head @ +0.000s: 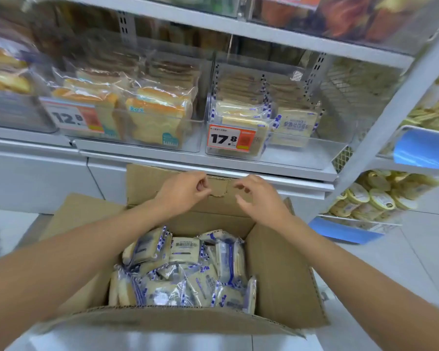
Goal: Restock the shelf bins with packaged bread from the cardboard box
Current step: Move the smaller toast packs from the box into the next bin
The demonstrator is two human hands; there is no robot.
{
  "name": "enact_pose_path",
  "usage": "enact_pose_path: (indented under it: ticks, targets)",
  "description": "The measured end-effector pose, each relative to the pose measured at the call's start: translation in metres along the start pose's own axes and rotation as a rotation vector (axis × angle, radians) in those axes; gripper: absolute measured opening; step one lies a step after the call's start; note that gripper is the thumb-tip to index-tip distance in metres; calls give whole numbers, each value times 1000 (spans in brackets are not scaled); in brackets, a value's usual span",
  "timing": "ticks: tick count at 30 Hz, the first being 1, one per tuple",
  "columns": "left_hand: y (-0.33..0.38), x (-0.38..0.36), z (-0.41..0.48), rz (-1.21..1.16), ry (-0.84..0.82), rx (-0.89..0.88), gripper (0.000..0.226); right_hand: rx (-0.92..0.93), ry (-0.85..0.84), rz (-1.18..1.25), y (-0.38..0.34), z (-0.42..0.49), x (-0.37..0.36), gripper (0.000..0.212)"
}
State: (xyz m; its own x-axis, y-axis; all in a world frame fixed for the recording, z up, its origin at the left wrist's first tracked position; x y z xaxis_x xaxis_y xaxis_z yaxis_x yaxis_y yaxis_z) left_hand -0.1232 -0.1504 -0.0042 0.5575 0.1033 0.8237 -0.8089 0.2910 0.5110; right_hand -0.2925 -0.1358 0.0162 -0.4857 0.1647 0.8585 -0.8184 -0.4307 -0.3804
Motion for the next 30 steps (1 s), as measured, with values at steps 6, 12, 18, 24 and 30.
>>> enact_pose_path:
  ticks: [6, 12, 18, 24, 30]
  targets:
    - [-112, -36, -83, -129, -102, 345, 8, -132, -424, 7, 30, -52, -123, 33]
    - [-172, -43, -114, -202, -71, 526, 16, -152, -573, 93, 18, -54, -214, 36]
    - [-187, -44, -125, -291, -51, 609, 7, -151, -866, 30, 12, -92, -297, 69]
    - [-190, -55, -130, -263, -59, 615, 4, -61, -911, -4, 29, -120, -314, 51]
    - [-183, -72, -139, -325, -130, 649, 5, -151, -859, -6, 35, -100, -321, 64]
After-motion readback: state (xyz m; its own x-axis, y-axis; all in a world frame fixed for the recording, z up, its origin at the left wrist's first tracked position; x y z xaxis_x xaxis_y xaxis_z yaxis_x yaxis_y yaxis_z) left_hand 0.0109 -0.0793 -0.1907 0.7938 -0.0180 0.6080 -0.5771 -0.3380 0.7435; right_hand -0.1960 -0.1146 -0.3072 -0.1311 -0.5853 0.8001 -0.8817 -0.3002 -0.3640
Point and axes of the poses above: each hand's wrist, its own z-axis towards the middle knuckle, its own x-axis out of the back of the hand, y = z × x, the point moved 8 cm from there along z, towards the middle knuckle, and after that the axes turned 11 degrees about y, right-handed, at the moved point
